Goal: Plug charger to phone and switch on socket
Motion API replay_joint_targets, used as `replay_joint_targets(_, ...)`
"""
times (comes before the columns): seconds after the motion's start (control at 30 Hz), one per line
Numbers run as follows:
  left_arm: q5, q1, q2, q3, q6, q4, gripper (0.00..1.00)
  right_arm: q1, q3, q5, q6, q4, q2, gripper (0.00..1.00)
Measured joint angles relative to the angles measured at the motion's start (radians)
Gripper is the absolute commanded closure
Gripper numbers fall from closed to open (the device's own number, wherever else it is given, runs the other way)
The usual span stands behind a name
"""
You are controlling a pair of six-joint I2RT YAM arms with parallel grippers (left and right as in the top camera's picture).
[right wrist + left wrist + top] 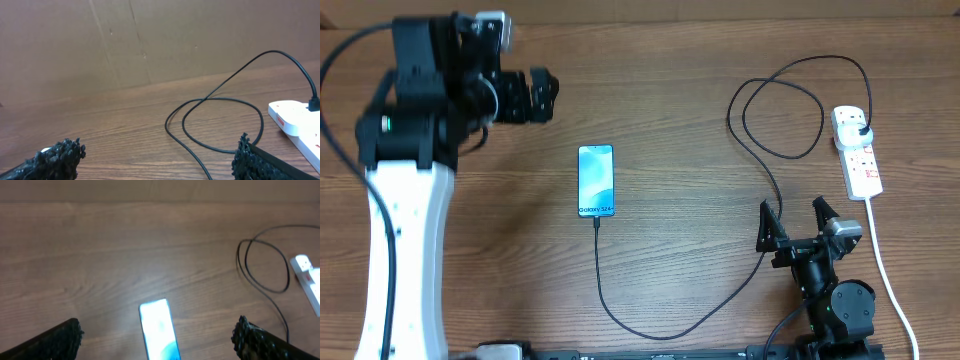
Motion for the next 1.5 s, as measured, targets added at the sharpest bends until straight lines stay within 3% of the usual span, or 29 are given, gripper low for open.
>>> replay_joint_targets(0.27,-0.006,0.000,-0.316,-0.453,0.000,0.326,0.00,0.000,0.000,0.000,0.000,0.000,-0.001,0.00)
replay_joint_targets(0.53,-0.071,0.000,-0.610,-0.807,0.001,0.407,0.00,0.000,0.000,0.000,0.000,0.000,-0.001,0.00)
replay_joint_targets(0.97,-0.133,0.000,-1.106,-1.378,0.075,0.953,0.00,0.000,0.000,0.000,0.000,0.001,-0.001,0.00)
replay_joint_targets(1.37,-0.145,0.000,-1.397,-1.624,0.135,0.976,0.00,0.000,0.000,0.000,0.000,0.000,-0.001,0.00)
replay_joint_targets(1.5,-0.163,0.000,-1.435,-1.644,0.139,0.904,0.00,0.000,0.000,0.000,-0.001,0.001,-0.001,0.00)
